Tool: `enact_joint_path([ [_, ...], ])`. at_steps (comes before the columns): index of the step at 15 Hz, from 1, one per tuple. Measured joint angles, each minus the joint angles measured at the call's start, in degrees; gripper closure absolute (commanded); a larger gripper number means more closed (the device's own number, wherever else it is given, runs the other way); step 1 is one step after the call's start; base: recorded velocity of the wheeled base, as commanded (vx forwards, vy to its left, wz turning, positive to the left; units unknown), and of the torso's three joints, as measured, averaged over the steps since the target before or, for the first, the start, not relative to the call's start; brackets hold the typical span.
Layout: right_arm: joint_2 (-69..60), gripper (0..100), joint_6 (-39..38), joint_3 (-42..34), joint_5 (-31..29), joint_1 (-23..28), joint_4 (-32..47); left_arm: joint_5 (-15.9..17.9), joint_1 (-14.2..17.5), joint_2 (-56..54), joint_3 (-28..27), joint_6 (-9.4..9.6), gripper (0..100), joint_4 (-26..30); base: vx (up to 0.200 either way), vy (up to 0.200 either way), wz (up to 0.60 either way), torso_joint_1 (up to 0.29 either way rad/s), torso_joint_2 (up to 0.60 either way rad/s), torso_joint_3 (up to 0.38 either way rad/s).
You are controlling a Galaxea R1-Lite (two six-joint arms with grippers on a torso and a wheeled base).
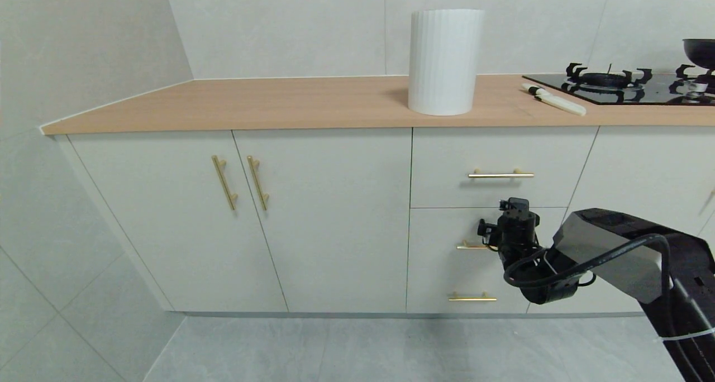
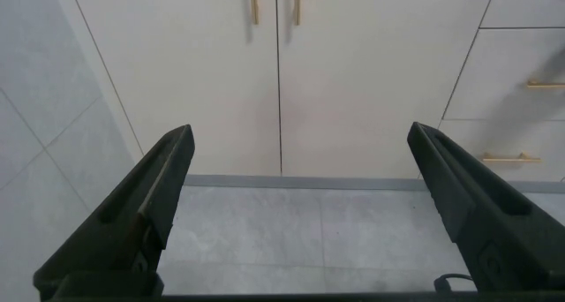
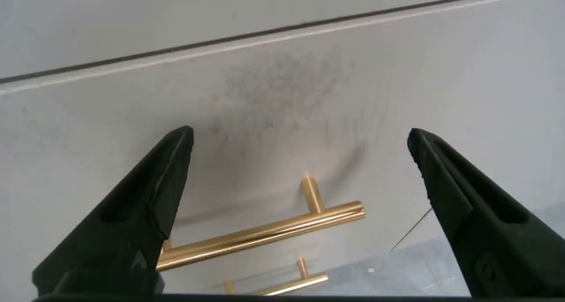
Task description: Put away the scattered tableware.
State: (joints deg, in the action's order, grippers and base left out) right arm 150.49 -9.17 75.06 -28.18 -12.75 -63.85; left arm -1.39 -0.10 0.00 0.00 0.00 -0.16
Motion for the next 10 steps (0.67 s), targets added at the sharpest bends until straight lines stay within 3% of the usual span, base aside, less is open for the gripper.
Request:
enact_joint_path([
  [6,-0.7,0,-0.1,-1.4,-2.0,0.9,-0.7,0.0,0.0,0.0,0.0,0.00,0,0.0,0.000,0.000,0.00,0.000,0.00,0.000],
  [10,-10.9,0,-0.1,-14.1,-1.0,0.3,-0.6,0.0,0.0,0.0,0.0,0.00,0,0.0,0.000,0.000,0.00,0.000,0.00,0.000],
])
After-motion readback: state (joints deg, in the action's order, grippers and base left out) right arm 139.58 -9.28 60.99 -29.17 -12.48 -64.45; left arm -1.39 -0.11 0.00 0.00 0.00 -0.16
